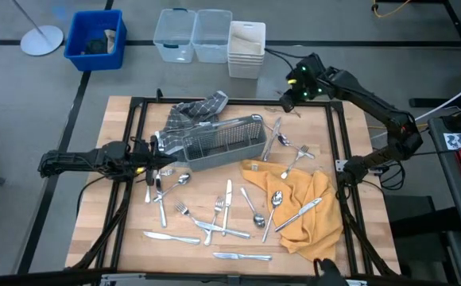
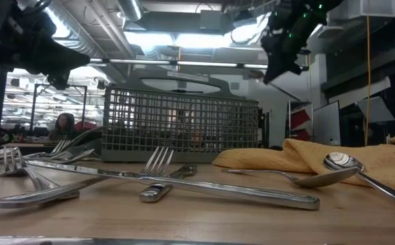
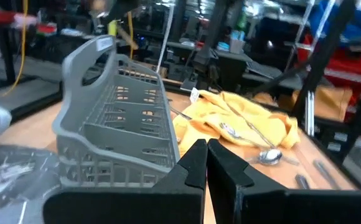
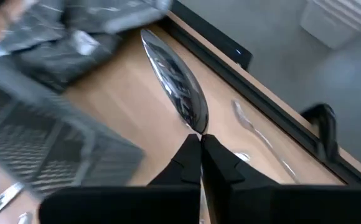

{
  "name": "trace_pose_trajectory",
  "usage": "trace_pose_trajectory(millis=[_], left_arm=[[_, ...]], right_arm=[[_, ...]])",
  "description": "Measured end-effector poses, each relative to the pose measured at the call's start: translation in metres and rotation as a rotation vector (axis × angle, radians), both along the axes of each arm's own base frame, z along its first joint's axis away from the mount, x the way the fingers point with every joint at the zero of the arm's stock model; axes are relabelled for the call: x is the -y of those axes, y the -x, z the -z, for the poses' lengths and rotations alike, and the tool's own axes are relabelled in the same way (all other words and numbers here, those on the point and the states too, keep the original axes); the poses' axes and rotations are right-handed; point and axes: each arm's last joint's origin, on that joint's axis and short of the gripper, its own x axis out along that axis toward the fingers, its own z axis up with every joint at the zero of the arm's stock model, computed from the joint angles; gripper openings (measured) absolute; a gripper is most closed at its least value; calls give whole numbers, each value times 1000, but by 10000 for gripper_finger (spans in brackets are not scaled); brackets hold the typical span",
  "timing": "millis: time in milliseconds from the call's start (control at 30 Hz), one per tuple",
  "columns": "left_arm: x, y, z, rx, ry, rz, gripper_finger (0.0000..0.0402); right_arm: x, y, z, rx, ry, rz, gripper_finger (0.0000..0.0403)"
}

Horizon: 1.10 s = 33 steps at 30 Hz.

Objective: Sort silverware
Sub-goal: Put the silver spoon into the gray silverware basket

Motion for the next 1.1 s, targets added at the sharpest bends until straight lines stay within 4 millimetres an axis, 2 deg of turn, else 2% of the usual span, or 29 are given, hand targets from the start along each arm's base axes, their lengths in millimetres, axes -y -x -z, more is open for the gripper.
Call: trace_pose_trajectory(millis=[233, 433, 567, 700, 800, 967, 1100], left_arm=[[-1, 4, -13, 21, 100, -34, 0], [-1, 9, -19, -25, 118, -60, 0], [-2, 12, -20, -80, 155, -79, 0], [-2, 14, -16, -121, 183, -87, 0], [-2, 14, -14, -143, 185, -90, 0], [-2, 14, -13, -153, 180, -89, 0], [-2, 14, -13, -157, 178, -89, 0]], right_arm=[[-44, -19, -26, 120, 117, -152, 1], [-83, -48, -45, 301, 228, -321, 1], [-109, -69, -47, 426, 313, -445, 1], [-133, -84, -39, 519, 429, -529, 1], [-147, -91, -24, 593, 501, -555, 1], [-160, -99, 10, 745, 623, -542, 1], [-158, -102, 46, 773, 658, -510, 1]])
